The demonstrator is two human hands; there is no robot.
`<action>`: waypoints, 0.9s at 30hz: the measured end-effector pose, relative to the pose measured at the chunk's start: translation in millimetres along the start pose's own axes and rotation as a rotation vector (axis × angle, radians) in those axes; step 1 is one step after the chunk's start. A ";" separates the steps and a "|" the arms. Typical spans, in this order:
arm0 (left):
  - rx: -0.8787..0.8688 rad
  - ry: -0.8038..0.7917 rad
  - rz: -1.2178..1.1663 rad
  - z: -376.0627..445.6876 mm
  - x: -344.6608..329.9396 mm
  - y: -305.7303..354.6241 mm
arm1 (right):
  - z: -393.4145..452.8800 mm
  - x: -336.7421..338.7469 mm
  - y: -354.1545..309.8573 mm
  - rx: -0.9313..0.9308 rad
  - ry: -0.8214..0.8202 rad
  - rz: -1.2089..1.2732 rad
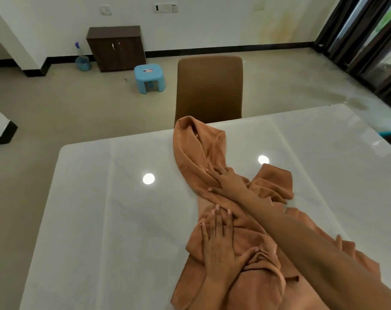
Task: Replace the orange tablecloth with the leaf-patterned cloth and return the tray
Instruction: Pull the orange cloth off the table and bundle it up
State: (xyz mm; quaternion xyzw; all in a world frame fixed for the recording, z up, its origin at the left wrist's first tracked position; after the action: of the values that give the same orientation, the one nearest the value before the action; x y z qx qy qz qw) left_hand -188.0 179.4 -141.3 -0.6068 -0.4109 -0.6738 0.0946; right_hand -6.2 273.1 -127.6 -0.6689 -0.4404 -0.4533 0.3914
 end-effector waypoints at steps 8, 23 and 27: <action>-0.101 0.061 0.038 -8.3 8.3 5.4 | -59.9 43.4 -1.4 0.089 0.346 0.275; -0.428 0.319 -0.158 -13.4 74.3 56.2 | -258.8 -29.6 -32.6 -0.131 0.722 0.295; -0.385 0.043 -0.076 3.1 56.1 60.1 | -271.9 -36.0 -36.3 -0.149 0.761 0.355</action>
State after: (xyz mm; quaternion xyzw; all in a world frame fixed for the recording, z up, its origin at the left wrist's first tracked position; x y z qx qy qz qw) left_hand -161.9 163.6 -64.9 -0.5831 -0.2950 -0.7559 -0.0402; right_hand -118.9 24.8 -80.4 -0.5456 -0.1087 -0.6241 0.5486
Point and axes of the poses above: each hand's wrist, its own z-axis towards the middle knuckle, its own x-axis out of the back of the hand, y = z × x, the point moved 1 cm from there along z, towards the middle knuckle, and after that the axes turned 4 degrees about -y, right-handed, at the moved point
